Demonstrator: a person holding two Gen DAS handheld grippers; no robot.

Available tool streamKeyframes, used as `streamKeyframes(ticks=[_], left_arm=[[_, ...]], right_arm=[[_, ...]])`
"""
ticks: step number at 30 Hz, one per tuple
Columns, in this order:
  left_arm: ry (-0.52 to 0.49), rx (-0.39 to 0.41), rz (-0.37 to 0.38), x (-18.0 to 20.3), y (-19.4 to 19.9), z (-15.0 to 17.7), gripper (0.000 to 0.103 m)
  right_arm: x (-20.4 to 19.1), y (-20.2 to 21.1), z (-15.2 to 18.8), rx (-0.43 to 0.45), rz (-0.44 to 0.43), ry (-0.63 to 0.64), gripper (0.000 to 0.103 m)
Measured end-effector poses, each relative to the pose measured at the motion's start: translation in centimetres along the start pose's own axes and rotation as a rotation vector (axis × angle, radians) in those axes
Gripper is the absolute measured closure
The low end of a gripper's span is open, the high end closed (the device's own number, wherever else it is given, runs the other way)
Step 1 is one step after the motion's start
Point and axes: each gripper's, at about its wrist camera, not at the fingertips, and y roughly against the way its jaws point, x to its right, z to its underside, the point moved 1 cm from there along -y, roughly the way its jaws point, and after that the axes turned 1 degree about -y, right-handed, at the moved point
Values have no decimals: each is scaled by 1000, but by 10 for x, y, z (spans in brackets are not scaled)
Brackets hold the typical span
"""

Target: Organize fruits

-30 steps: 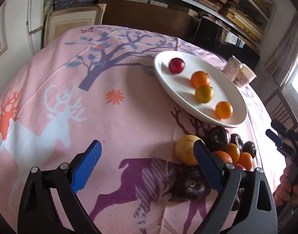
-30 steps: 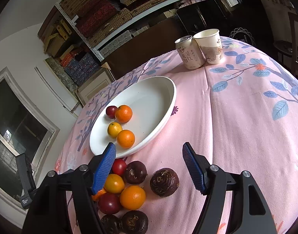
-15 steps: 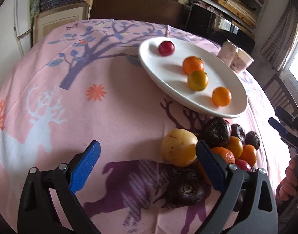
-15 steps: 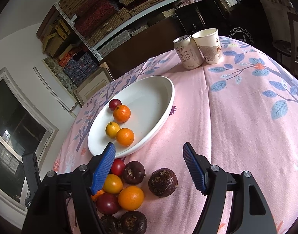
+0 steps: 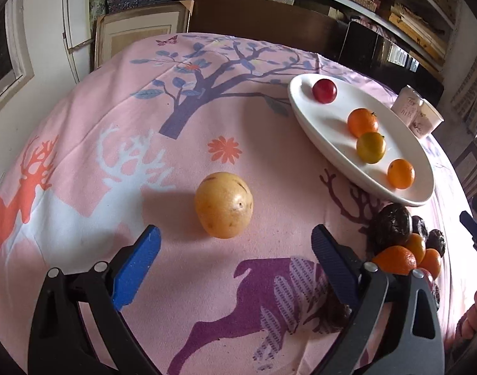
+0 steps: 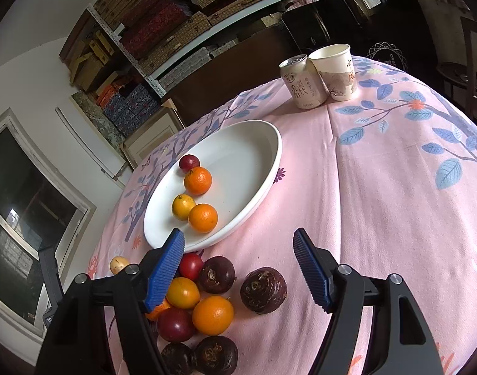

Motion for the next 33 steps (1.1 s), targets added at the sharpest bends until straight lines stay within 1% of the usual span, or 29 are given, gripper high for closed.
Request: streamKeyframes(ticks=[1, 2, 3, 5, 6, 7, 12, 15, 20, 22, 23, 24, 25, 26, 27, 28, 30, 33], left_arm=[[6, 7, -4, -2, 0, 0, 12], [4, 13, -13, -3, 1, 0, 19], [-4, 12, -20, -2, -1, 0, 24], [-14, -5, -26, -2, -6, 0, 40], [-19, -9, -26, -2, -8, 0, 43], [-21, -12, -19, -3, -10, -1, 54], [-6, 3, -23, -9, -12, -6, 54], [-7, 2, -47, -10, -17, -10, 54], [-19, 6, -71, -9, -20, -13, 53], [-16, 6, -67, -10, -20, -13, 53], [-11, 6, -58, -11, -20, -14, 53], [-6, 5, -50, -12, -19, -14, 54], [0, 6, -47, -14, -19, -15, 58], [5, 6, -42, -15, -19, -15, 63], [12, 3, -28, -17, -19, -16, 65], [21, 1, -12, -19, -19, -16, 66], [26, 3, -5, -20, -19, -16, 67], [16, 12, -4, -20, -22, -18, 67]], right_arm=[[-1, 0, 0, 0, 1, 2, 30], [-1, 0, 1, -1, 3, 6, 30], [-2, -1, 2, -3, 5, 10, 30], [-3, -1, 3, -5, 7, 15, 30], [-3, -2, 4, -8, 8, 20, 30], [-5, -2, 6, -11, 12, 31, 30], [-9, -2, 10, -27, 17, 60, 30], [-10, -5, 13, -51, 28, 69, 30], [-5, -10, 22, -112, 58, 72, 30], [-2, -13, 25, -136, 63, 66, 31], [0, -15, 26, -150, 62, 60, 36], [0, -16, 27, -162, 62, 57, 43], [0, -19, 29, -174, 63, 59, 47], [0, -21, 30, -187, 66, 63, 52], [-1, -23, 32, -198, 75, 71, 56], [-2, -25, 34, -204, 90, 84, 57], [-4, -29, 37, -212, 115, 108, 60], [-10, -29, 41, -194, 158, 171, 63]])
